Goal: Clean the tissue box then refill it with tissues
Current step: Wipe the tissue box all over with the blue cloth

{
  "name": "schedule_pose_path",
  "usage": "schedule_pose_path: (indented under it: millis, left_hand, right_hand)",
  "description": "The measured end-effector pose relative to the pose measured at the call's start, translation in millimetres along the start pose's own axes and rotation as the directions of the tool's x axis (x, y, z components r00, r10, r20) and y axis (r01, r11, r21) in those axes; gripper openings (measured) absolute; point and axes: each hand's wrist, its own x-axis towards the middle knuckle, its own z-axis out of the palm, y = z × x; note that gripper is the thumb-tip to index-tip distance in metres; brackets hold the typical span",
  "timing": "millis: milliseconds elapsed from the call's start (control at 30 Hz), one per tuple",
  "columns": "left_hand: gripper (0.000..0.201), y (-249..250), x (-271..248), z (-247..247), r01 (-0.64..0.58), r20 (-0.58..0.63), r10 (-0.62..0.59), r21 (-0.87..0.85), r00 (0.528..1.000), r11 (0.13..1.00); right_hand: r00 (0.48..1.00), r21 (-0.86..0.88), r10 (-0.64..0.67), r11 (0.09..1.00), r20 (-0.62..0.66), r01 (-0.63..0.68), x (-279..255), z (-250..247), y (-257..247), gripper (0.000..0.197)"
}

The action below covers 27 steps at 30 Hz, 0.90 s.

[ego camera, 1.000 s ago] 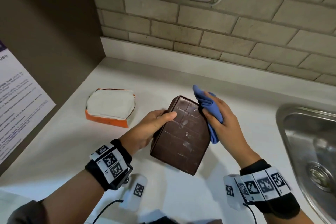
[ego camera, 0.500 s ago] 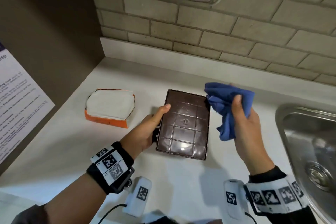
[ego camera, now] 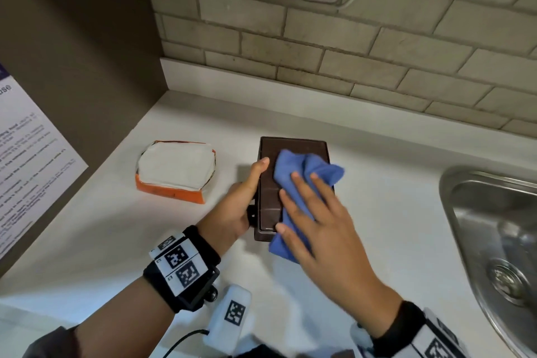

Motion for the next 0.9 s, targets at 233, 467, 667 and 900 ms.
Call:
schedule_pose_path:
  millis: [233,467,667,900]
  left_hand:
    - [0.047,-13.8,-3.6,6.6,0.002,-0.034,-0.001,0.017,0.999,1.0]
    - [0.047,-11.1,-0.4,3.5,-0.004,-0.094,0.001,-0.029,0.996,1.0]
    - [0.049,-14.7,-2.6,7.8,-0.01,-0.103,0.013,0.029,0.995,1.0]
    - [0.045,-13.8,-4.2,12.6,0.038,-0.184,-0.038,-0.002,0.982,0.999]
  right_hand:
    - [0.991,-0.062,0.024,0.998,0.135,-0.016,36.3,-0.6,30.9,0.057]
    - [0.995,-0.026,0.069,0.997,0.067,-0.067,11.2,5.2,-14.0,0.058]
    - [0.988,-0.019,0.138,0.99,0.064,-0.138,41.1,12.8,34.1,0.057]
    - [0.992,-0.028,0.1,0.995,0.081,-0.099,21.6,11.0,-9.8,0.07]
